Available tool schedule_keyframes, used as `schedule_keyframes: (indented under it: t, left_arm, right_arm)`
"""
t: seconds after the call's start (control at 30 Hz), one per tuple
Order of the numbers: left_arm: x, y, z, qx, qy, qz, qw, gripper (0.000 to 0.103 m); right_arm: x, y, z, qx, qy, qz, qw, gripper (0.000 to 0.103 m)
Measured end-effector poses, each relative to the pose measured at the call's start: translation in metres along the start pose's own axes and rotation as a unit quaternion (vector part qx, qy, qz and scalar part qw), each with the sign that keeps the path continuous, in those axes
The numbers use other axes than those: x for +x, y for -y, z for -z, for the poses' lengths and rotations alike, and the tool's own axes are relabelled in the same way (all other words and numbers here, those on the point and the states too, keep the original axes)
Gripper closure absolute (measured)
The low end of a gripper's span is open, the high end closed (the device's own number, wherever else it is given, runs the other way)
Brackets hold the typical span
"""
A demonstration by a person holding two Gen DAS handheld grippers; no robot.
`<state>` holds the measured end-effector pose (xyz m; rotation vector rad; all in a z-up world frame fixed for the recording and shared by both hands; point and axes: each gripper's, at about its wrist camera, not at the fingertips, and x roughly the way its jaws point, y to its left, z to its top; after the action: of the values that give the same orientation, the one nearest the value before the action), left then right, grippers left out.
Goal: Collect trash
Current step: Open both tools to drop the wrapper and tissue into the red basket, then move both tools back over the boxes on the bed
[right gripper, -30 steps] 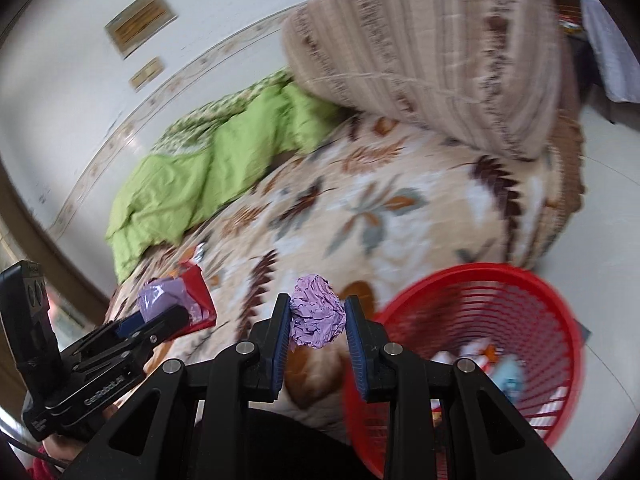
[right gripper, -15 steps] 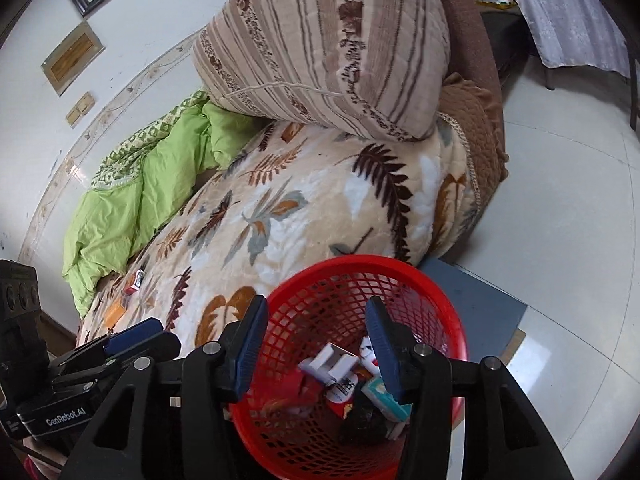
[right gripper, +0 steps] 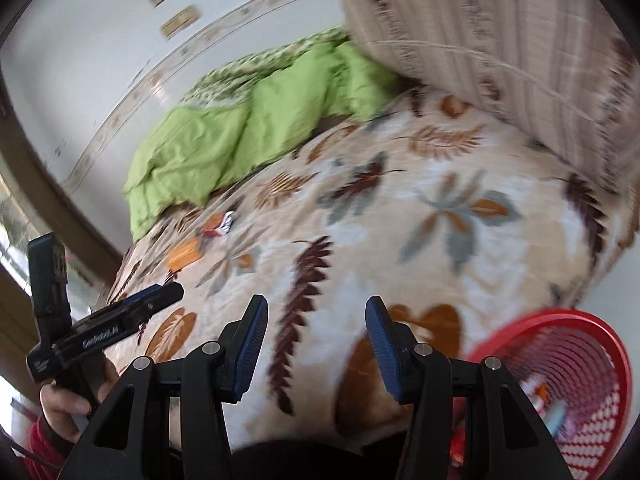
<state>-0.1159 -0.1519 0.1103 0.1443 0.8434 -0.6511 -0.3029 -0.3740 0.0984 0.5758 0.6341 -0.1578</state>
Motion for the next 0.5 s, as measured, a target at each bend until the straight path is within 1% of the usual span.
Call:
schedule_keyframes:
  t: [0.03,0.07,0.1,0.3,0.37,0.43,0.5]
  left_arm:
    - [0.003,-0.026,-0.005,-0.013,0.000,-0.017,0.9998,0.035]
    - [0.005,-0.042,-0.008,-0.020,0.000,-0.024,0.9995,0.035]
    - [0.009,-0.065,-0.013,-0.034,-0.001,-0.036,0.9988,0.035]
    - [0.026,-0.155,-0.032,-0.089,0.000,-0.073,0.9933,0.035]
    - [0.032,-0.176,-0.039,-0.101,0.004,-0.082,0.9915,0.035]
    - [0.039,-0.188,-0.047,-0.106,0.006,-0.086,0.9907,0.034]
    - [0.051,-0.201,-0.060,-0.103,0.009,-0.089,0.9907,0.034]
  right_arm:
    - [0.011,-0.009,-0.004,-0.007,-0.007,-0.007,1.000,0.049]
    - [0.025,-0.019,-0.008,-0.016,-0.017,-0.014,1.000,0.047]
    - [0.041,-0.029,-0.014,-0.023,-0.029,-0.020,0.999,0.047]
    - [0.120,-0.075,-0.038,-0.062,-0.073,-0.044,0.994,0.047]
    - [0.148,-0.090,-0.046,-0.075,-0.085,-0.047,0.992,0.047]
    - [0.175,-0.105,-0.054,-0.092,-0.096,-0.052,0.990,0.047]
    - [0.200,-0.119,-0.062,-0.105,-0.104,-0.054,0.988,0.047]
